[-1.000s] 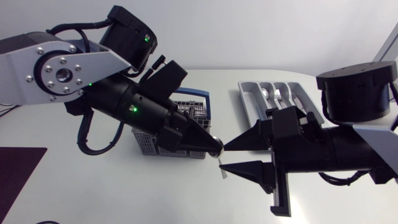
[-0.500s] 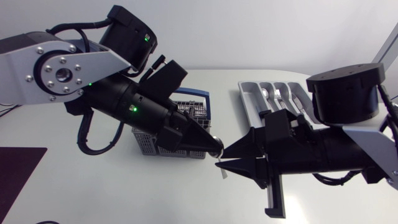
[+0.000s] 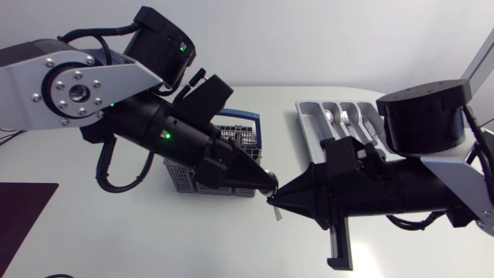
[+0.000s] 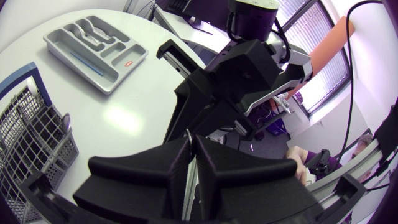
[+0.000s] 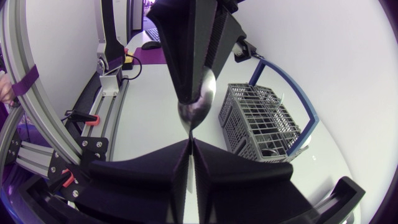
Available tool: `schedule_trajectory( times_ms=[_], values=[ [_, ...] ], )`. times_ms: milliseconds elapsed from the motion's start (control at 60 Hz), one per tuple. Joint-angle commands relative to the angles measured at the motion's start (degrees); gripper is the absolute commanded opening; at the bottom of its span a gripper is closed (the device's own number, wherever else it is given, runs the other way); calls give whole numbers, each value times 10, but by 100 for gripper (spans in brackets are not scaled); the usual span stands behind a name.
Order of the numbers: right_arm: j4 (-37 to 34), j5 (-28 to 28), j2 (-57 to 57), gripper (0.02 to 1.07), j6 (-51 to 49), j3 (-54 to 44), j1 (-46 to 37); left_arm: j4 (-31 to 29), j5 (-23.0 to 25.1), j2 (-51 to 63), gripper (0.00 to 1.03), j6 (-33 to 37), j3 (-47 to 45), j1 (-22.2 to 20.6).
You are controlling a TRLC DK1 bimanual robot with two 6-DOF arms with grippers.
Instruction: Unload the cutlery basket into the drawer organizer.
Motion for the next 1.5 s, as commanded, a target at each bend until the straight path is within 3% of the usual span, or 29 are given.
schedule_trajectory(
  times_ms=[0,200,300,450,733,833,1000,1083,1183,1333,1483],
  values=[
    [-8,3,7,10,7,-8,1,-5,4,10,11,9,22,0],
    [-9,5,5,9,6,-7,2,-5,4,11,13,6,25,8],
    [-11,6,5,9,6,-10,2,-5,5,11,43,-1,32,24],
    [-18,12,2,9,-4,-22,-5,-3,5,-2,72,-10,42,47],
    [-53,11,-24,9,-98,-48,-132,3,-3,-18,73,-32,57,128],
    [-61,12,-35,9,-141,-50,-193,3,-53,-23,73,-27,43,142],
    [-57,13,-43,9,-210,-58,-295,5,-185,-24,73,-12,2,137],
    [-44,14,-44,9,-240,-70,-336,14,-243,-28,73,2,-25,109],
    [-12,15,-42,9,-268,-90,-378,73,-318,-40,73,14,-73,79],
    [52,32,-37,9,-296,-123,-417,92,-380,-50,73,23,-103,28],
    [116,38,-12,9,-327,-144,-452,134,-473,-48,73,17,-117,-43]
  ],
)
